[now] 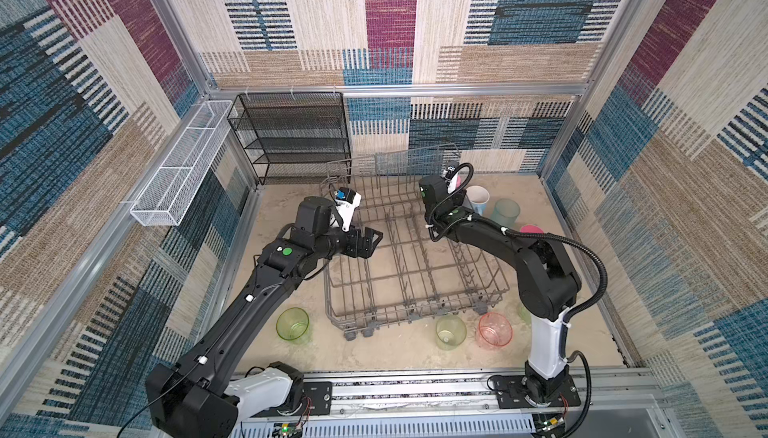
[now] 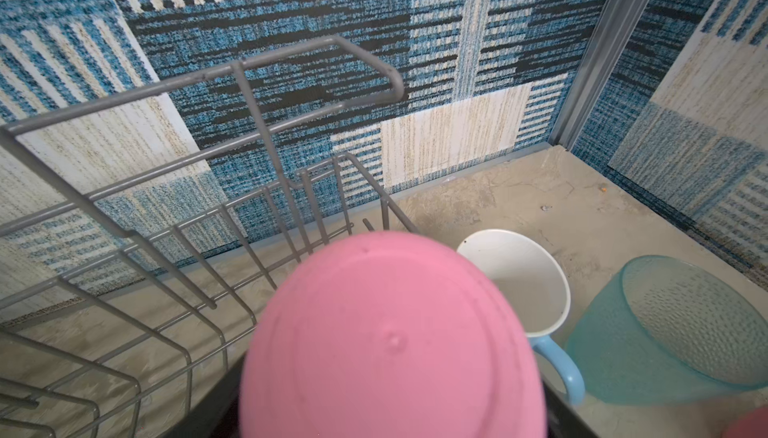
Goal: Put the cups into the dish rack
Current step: 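Lower the pink cup upside down into the rack's far edge, open right gripper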
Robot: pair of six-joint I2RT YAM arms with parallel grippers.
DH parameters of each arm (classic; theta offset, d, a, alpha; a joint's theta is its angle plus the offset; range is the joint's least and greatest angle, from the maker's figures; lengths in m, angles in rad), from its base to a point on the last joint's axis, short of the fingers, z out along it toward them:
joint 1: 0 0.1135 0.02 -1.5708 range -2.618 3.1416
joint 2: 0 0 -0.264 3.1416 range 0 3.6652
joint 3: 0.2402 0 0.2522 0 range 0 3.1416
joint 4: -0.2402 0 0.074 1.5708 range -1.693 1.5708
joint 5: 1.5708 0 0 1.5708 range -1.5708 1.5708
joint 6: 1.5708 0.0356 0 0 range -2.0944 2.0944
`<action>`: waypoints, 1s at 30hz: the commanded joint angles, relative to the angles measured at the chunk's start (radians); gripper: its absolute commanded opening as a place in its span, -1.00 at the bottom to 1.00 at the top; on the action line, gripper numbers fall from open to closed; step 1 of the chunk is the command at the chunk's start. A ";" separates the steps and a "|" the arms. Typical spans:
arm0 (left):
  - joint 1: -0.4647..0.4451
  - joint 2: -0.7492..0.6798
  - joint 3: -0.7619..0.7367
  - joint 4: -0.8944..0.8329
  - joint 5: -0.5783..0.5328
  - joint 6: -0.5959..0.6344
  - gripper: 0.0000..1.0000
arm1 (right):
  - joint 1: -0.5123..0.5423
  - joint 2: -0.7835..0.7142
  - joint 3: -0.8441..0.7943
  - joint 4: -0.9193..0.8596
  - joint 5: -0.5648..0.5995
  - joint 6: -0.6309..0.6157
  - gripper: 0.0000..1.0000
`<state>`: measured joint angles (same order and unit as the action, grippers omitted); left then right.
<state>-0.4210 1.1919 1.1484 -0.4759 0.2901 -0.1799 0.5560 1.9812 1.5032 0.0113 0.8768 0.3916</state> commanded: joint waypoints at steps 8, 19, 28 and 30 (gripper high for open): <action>0.005 0.005 -0.004 0.026 -0.005 0.011 0.88 | 0.001 0.054 0.038 0.034 0.056 -0.004 0.39; 0.013 0.009 -0.004 0.031 0.003 0.005 0.88 | 0.005 0.117 0.050 0.001 0.075 0.039 0.40; 0.016 0.012 -0.004 0.033 0.006 0.003 0.88 | 0.007 0.167 0.060 -0.012 0.086 0.073 0.43; 0.016 0.013 -0.004 0.033 0.006 0.003 0.88 | 0.007 0.175 0.061 -0.017 0.087 0.083 0.43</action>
<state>-0.4061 1.2041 1.1461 -0.4648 0.2909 -0.1802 0.5625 2.1437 1.5532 -0.0170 0.9588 0.4416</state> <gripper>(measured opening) 0.940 0.724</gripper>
